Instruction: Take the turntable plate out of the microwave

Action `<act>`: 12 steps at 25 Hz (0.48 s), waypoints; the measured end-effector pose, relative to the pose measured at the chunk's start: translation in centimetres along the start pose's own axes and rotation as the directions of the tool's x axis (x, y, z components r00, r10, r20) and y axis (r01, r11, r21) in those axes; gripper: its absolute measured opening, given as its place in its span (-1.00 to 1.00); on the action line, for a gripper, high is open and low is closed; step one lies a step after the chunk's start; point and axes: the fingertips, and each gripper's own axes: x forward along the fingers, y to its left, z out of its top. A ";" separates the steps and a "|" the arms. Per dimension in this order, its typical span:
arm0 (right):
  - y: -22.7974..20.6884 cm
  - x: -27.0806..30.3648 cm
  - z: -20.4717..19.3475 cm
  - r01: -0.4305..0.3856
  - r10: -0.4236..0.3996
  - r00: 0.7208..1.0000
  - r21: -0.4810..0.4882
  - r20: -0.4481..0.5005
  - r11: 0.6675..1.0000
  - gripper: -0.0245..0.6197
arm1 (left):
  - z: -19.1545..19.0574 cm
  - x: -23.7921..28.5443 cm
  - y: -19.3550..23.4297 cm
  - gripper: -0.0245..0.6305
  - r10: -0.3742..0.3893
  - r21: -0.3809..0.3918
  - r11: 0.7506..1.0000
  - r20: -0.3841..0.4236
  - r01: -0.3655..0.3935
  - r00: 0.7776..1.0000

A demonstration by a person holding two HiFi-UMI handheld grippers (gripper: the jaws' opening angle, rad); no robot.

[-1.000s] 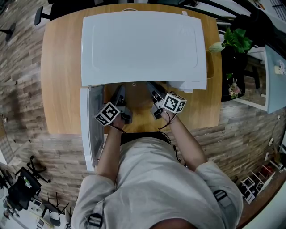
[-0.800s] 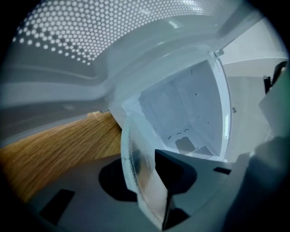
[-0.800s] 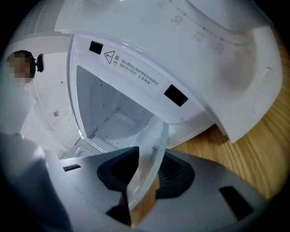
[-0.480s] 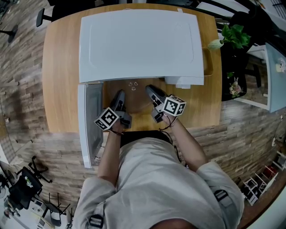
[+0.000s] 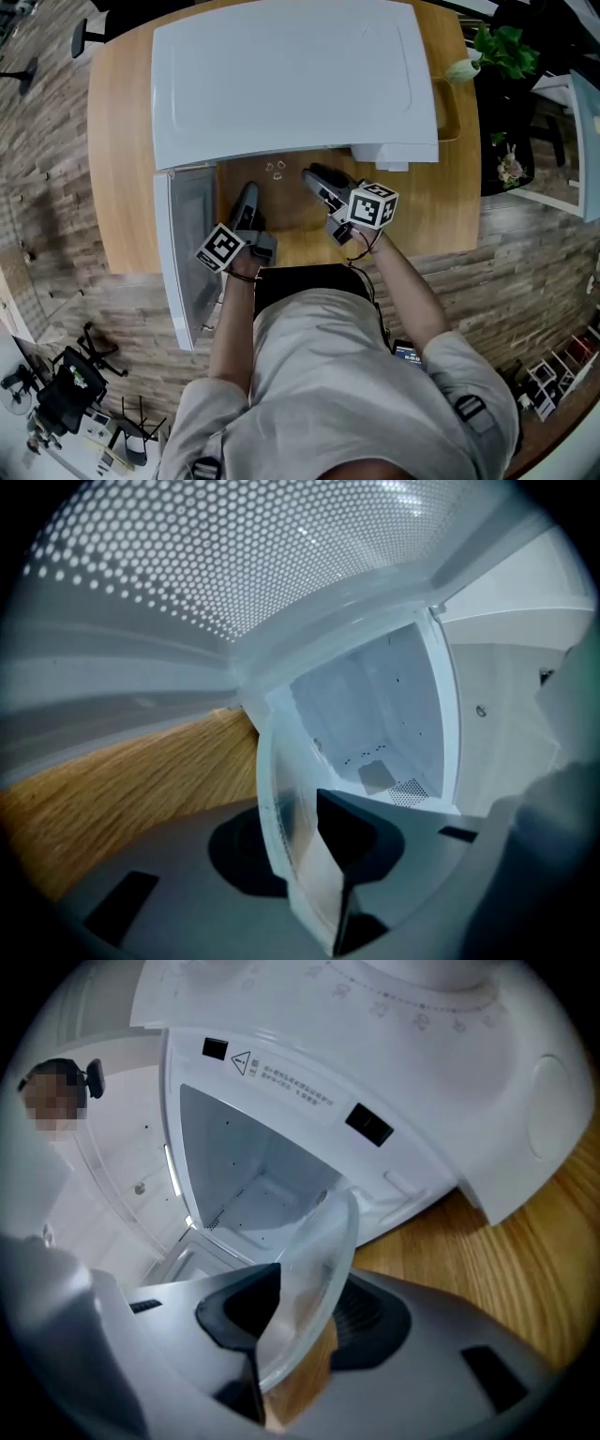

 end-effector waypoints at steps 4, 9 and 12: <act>-0.2 0.5 0.3 -0.039 0.039 0.999 0.044 -0.014 0.998 -0.43 | -0.2 -0.1 0.1 -0.62 0.001 -0.015 1.000 -0.017 -0.001 1.000; -0.4 0.2 0.2 -0.012 0.013 0.999 0.031 -0.031 0.999 -0.58 | -0.5 -0.3 -0.1 -0.62 0.008 -0.003 1.000 -0.021 -0.008 1.000; 0.0 -0.5 -0.1 -0.013 0.014 1.000 0.029 -0.016 0.999 -0.57 | -0.8 -0.7 -0.3 -0.61 0.008 0.015 1.000 -0.035 -0.007 0.999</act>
